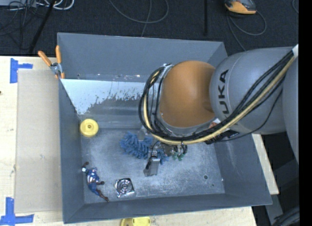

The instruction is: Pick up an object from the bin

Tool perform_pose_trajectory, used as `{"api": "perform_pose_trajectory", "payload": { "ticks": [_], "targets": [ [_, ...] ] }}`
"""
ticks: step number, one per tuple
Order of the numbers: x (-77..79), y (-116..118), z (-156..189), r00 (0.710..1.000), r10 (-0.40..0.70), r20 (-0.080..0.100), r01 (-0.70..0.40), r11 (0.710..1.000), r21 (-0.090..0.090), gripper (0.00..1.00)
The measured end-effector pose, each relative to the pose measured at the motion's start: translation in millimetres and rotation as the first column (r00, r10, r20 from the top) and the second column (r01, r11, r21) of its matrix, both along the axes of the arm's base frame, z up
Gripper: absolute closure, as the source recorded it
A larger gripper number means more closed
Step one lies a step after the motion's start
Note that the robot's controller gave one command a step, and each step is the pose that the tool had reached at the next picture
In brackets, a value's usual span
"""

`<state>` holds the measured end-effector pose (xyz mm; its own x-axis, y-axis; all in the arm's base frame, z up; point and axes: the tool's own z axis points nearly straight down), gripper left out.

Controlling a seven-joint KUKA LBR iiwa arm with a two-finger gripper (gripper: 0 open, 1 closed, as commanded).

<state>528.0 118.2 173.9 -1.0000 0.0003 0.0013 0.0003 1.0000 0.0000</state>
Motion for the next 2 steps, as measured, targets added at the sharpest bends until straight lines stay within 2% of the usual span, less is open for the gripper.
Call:
{"api": "perform_pose_trajectory", "payload": {
  "ticks": [1,2],
  "targets": [
    [34.8,-8,-35,1.000,0.027,0.009,-0.028,1.000,0.002,0.00],
    [38.8,-13,-70,0.999,-0.043,0.002,0.043,0.999,0.000,0.00]
  ]
}}
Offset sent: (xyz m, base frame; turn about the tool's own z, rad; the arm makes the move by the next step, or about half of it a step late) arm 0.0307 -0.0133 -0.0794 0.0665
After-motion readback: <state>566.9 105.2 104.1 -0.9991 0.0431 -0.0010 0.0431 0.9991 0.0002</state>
